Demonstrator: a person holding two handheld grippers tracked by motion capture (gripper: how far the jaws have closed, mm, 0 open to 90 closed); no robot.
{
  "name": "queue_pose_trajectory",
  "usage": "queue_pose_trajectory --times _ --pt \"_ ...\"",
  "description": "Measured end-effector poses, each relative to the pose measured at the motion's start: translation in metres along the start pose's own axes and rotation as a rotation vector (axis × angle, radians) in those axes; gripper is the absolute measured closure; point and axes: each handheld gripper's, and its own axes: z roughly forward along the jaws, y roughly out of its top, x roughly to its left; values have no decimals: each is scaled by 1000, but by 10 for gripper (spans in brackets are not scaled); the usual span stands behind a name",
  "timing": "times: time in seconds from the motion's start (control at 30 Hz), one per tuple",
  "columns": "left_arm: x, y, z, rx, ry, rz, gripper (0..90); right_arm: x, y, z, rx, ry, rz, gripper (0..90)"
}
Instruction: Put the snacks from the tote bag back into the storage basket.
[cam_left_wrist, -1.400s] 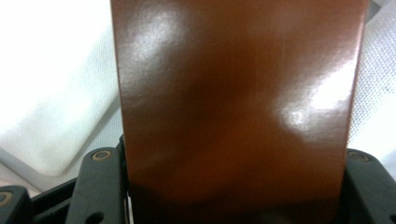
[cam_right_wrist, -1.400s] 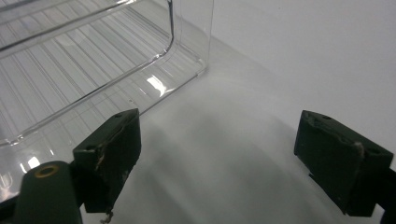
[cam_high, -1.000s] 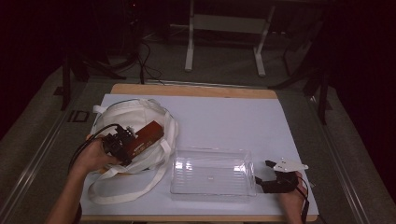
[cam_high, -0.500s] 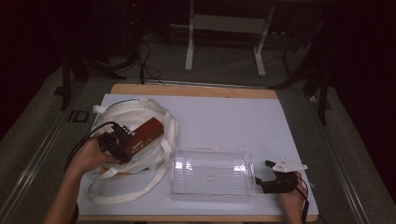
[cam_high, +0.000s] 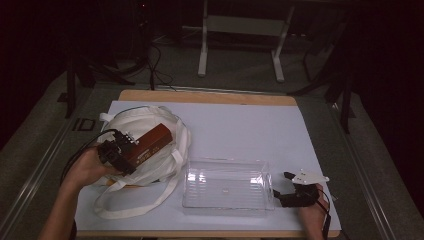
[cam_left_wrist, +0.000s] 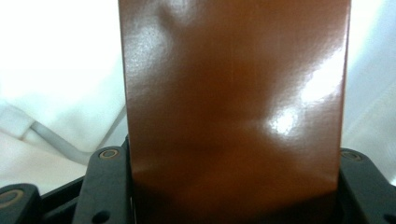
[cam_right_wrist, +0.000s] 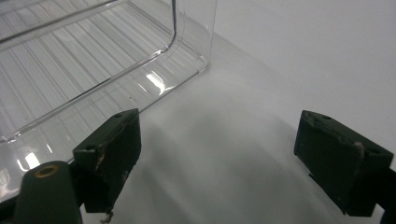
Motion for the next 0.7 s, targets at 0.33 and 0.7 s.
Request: queue_pose_trajectory --times 0.33,0.7 --pt "-9 -6 -15 -57 3 34 424 0 0 0 0 -1 0 148" --pt "-20 -2 -28 -105 9 67 422 0 0 0 0 -1 1 148"
